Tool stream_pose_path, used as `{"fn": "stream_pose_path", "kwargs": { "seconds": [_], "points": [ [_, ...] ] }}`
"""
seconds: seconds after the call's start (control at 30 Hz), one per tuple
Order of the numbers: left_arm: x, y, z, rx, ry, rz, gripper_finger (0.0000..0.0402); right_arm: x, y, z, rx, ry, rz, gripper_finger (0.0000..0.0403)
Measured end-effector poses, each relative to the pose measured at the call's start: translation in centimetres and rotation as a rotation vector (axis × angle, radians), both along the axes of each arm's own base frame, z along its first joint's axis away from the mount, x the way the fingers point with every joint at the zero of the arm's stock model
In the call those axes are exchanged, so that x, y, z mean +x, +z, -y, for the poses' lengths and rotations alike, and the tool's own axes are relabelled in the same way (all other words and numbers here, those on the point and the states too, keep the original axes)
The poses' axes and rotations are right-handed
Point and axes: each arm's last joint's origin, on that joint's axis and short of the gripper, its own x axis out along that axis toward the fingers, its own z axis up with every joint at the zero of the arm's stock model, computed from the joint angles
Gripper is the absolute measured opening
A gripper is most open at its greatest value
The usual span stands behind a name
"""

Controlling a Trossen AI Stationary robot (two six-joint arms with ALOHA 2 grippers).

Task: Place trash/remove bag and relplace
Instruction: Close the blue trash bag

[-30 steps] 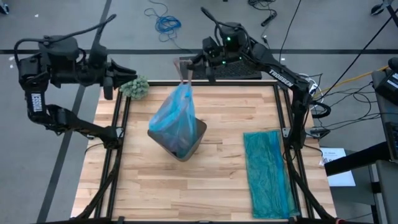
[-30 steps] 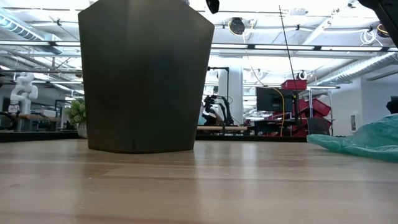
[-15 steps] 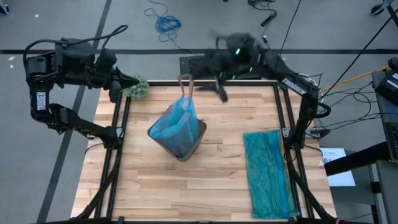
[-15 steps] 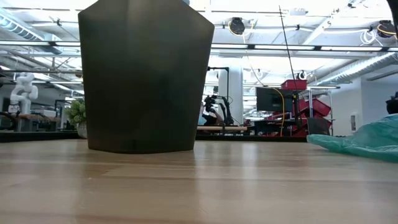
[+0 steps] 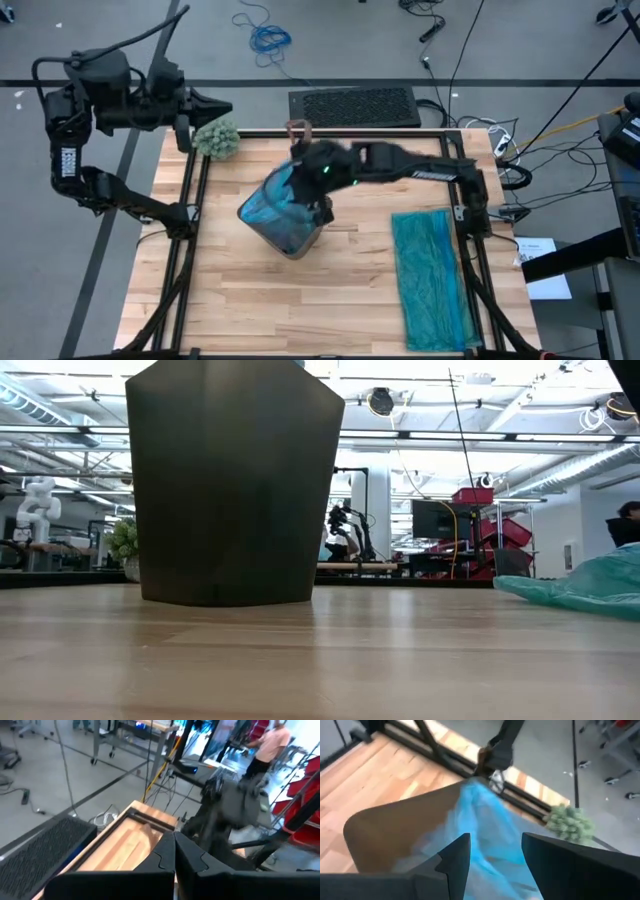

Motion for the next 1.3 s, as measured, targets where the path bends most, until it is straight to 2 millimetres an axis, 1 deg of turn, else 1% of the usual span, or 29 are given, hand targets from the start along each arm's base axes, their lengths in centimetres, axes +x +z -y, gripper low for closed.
{"fn": "stream_pose_path", "kwargs": {
  "seconds": [0.13,0.2,0.3,0.4,0.5,0.67,0.77,0.83,0.93,0.97,1.07,1.17,1.23,1.3],
  "points": [
    [-0.3,-0.1,0.1,-0.004,-0.002,-0.010,0.0002,1.3,-1.9,-2.5,-0.026,0.031,-0.049,0.0171],
    [-0.9,-0.1,0.4,-0.005,-0.004,-0.009,0.0002,1.6,-2.7,-3.7,-0.039,0.048,-0.072,0.0171],
    [-1.3,-0.1,0.6,-0.010,-0.016,-0.006,0.0002,2.0,-3.4,-4.8,-0.054,0.055,-0.085,0.0171],
    [-1.3,-0.1,0.6,-0.029,-0.019,-0.002,0.0002,2.5,-4.1,-5.1,-0.088,-0.008,-0.098,0.0171],
    [-1.2,-0.2,0.6,-0.011,-0.029,-0.015,0.0002,3.0,-5.3,-4.7,-0.165,-0.093,-0.137,0.0171],
    [-1.0,-0.2,0.5,-0.001,-0.035,-0.024,0.0001,4.2,-7.5,-4.4,-0.218,-0.102,-0.194,0.0169],
    [-1.0,-0.2,0.5,-0.001,-0.035,-0.024,0.0001,4.8,-8.0,-4.4,-0.238,-0.129,-0.180,0.0148],
    [-0.9,-0.2,0.5,-0.002,-0.035,-0.024,0.0001,5.2,-7.9,-4.4,-0.238,-0.141,-0.143,0.0111],
    [-0.9,-0.3,0.5,-0.003,-0.036,-0.026,0.0001,5.5,-7.6,-4.3,-0.223,-0.161,-0.096,0.0029],
    [-0.9,-0.2,0.5,-0.004,-0.039,-0.025,0.0001,5.5,-7.6,-4.2,-0.222,-0.163,-0.093,0.0015],
    [-0.9,-0.2,0.5,-0.006,-0.053,-0.022,0.0001,5.5,-7.6,-3.9,-0.192,-0.187,-0.089,0.0005],
    [-1.0,-0.2,0.6,-0.011,-0.079,-0.020,0.0001,5.4,-7.1,-3.6,-0.133,-0.231,-0.066,0.0001],
    [-1.0,-0.3,0.7,-0.005,-0.089,-0.025,0.0001,5.2,-6.2,-3.3,-0.071,-0.278,-0.036,0.0001],
    [-1.2,-0.3,0.8,0.020,-0.098,-0.033,0.0001,5.0,-4.7,-2.9,0.001,-0.328,0.022,0.0000]
  ]
}}
